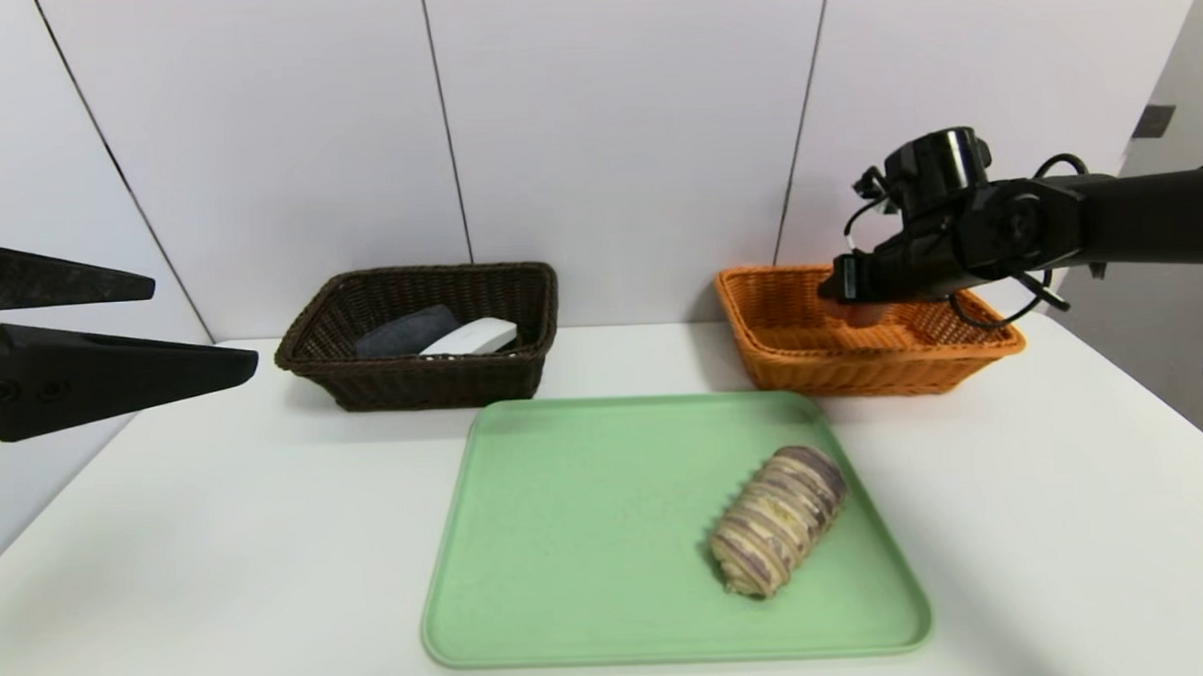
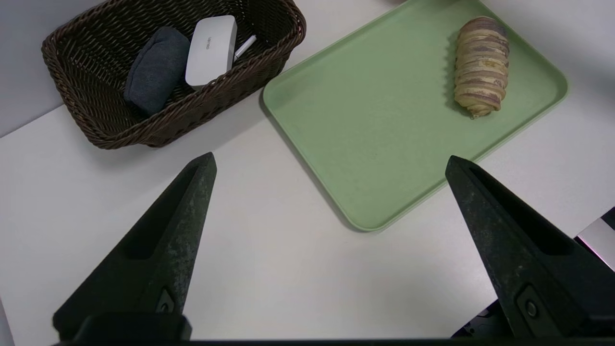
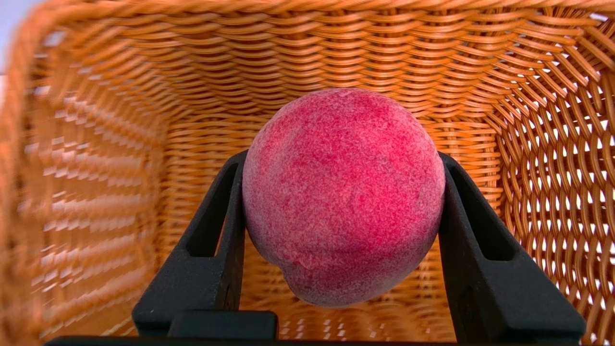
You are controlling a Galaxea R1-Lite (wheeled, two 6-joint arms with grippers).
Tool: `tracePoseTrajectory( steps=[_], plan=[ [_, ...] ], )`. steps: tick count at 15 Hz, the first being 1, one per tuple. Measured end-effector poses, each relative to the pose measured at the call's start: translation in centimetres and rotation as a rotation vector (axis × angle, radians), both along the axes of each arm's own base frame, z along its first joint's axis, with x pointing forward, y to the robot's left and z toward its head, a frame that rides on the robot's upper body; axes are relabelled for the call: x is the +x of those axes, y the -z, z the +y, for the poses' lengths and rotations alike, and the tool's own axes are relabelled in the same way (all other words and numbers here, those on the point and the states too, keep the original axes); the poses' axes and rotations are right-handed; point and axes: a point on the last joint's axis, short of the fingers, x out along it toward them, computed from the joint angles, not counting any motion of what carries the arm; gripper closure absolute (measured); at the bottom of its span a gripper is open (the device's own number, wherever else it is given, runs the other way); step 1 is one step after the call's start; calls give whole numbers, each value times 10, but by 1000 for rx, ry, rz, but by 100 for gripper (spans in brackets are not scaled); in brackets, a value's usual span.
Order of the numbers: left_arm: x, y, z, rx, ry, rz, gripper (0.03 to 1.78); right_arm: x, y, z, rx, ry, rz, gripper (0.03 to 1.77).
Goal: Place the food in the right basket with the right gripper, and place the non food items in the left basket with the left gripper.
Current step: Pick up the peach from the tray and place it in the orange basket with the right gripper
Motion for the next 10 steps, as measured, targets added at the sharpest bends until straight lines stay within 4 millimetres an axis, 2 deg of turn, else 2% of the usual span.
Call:
tracePoseTrajectory(
  steps=[4, 7, 10],
  plan=[
    [0, 0, 0, 1, -1, 3, 12, 10, 17, -1, -6, 1, 36, 70],
    [0, 0, 0, 1, -1, 4, 12, 12, 21, -1, -6, -1, 45, 49],
    [0, 0, 0, 1, -1, 2, 12, 11, 20, -1, -5, -5, 50, 37]
  ],
)
